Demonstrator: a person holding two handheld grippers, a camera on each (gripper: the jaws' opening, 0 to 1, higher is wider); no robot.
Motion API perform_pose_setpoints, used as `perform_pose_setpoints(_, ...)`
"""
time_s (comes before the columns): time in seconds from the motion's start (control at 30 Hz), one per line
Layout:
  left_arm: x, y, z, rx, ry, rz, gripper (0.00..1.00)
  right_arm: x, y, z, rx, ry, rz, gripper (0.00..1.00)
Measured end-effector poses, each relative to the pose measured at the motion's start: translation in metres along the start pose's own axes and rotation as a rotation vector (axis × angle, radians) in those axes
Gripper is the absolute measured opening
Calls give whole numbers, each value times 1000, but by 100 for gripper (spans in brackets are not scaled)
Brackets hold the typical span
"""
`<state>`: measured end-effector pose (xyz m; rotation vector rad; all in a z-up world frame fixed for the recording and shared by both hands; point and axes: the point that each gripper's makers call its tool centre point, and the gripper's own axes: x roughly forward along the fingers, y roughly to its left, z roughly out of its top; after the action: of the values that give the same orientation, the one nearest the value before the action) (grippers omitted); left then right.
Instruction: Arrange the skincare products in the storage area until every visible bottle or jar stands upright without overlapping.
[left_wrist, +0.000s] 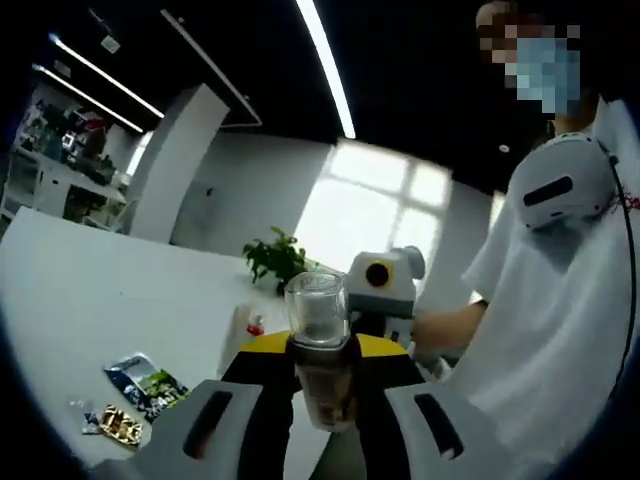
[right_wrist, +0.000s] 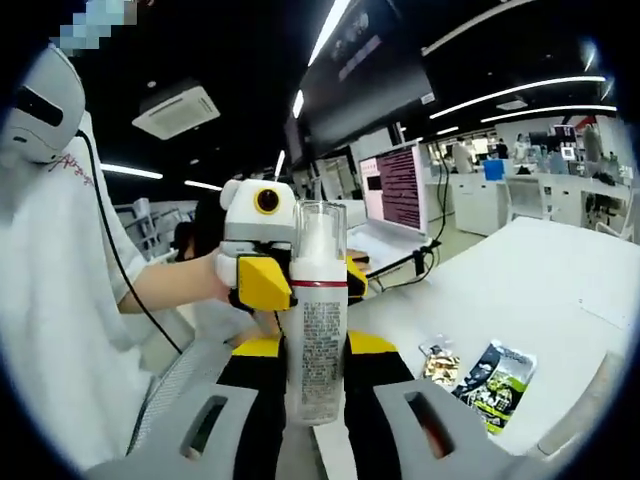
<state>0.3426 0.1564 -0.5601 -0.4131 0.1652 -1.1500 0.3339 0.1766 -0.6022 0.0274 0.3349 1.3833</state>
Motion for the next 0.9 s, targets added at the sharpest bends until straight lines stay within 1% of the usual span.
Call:
perform_pose_setpoints(0.03, 1, 3, 1, 4, -7, 30, 16, 0, -3, 1, -2, -2, -18, 21)
perform_pose_setpoints(0.07, 2, 5, 1, 10, -8, 47, 17, -1, -5, 1, -4, -3, -31, 21)
perform_pose_setpoints(0.13, 3, 11, 3, 16, -18, 109, 17, -2, -12, 2, -1, -9, -80, 21)
perform_pose_setpoints(0.17, 4, 12, 3, 23, -16, 128, 18, -2, -14, 3, -10, -9, -100, 21)
perform_pose_setpoints(0.2, 4, 16, 4, 39, -17, 171, 18, -2, -16, 3, -14, -8, -124, 21)
perform_pose_setpoints(0.27, 6, 19, 5, 49, -22, 228, 18, -3, -21, 4, -25, -6, -164, 21)
perform_pose_setpoints(0.33, 7, 22, 4, 36, -25, 280, 18, -3, -26, 3, -37, 3, -208, 21)
perform_pose_setpoints(0.4, 8, 23, 4, 33, -30, 305, 18, -3, -27, 3, -36, 1, -224, 21)
perform_pose_setpoints(0.47, 8, 26, 4, 52, -33, 346, 18, -3, -30, 2, -43, 5, -255, 21)
perform_pose_setpoints(0.53, 9, 28, 3, 46, -36, 378, 19, -4, -33, 2, -88, 30, -297, 21)
perform_pose_setpoints(0.57, 7, 31, 4, 41, -43, 396, 20, -3, -33, 2, -94, 38, -311, 21)
perform_pose_setpoints(0.6, 7, 31, 5, 43, -45, 396, 21, -2, -33, 2, -100, 42, -323, 21)
perform_pose_setpoints(0.63, 6, 31, 6, 48, -59, 410, 23, -3, -36, 3, -132, 55, -356, 21)
perform_pose_setpoints(0.67, 8, 31, 6, 49, -65, 424, 24, -2, -37, 3, -157, 74, -374, 21)
perform_pose_setpoints(0.7, 8, 33, 5, 52, -66, 447, 24, -2, -40, 3, -216, 103, -407, 21)
perform_pose_setpoints(0.77, 5, 39, 5, 44, -80, 499, 22, -2, -43, 3, -305, 147, -453, 21)
perform_pose_setpoints(0.8, 4, 40, 6, 13, -98, 514, 21, -1, -44, 3, -344, 161, -470, 21)
perform_pose_setpoints(0.83, 1, 44, 6, -45, -130, 532, 19, -1, -47, 1, -387, 186, -492, 21)
perform_pose_setpoints(0.87, -1, 46, 6, -88, -158, 547, 18, -2, -48, 1, -399, 199, -507, 21)
perform_pose_setpoints(0.9, -1, 47, 7, -91, -165, 554, 17, -3, -50, 1, -436, 212, -527, 21)
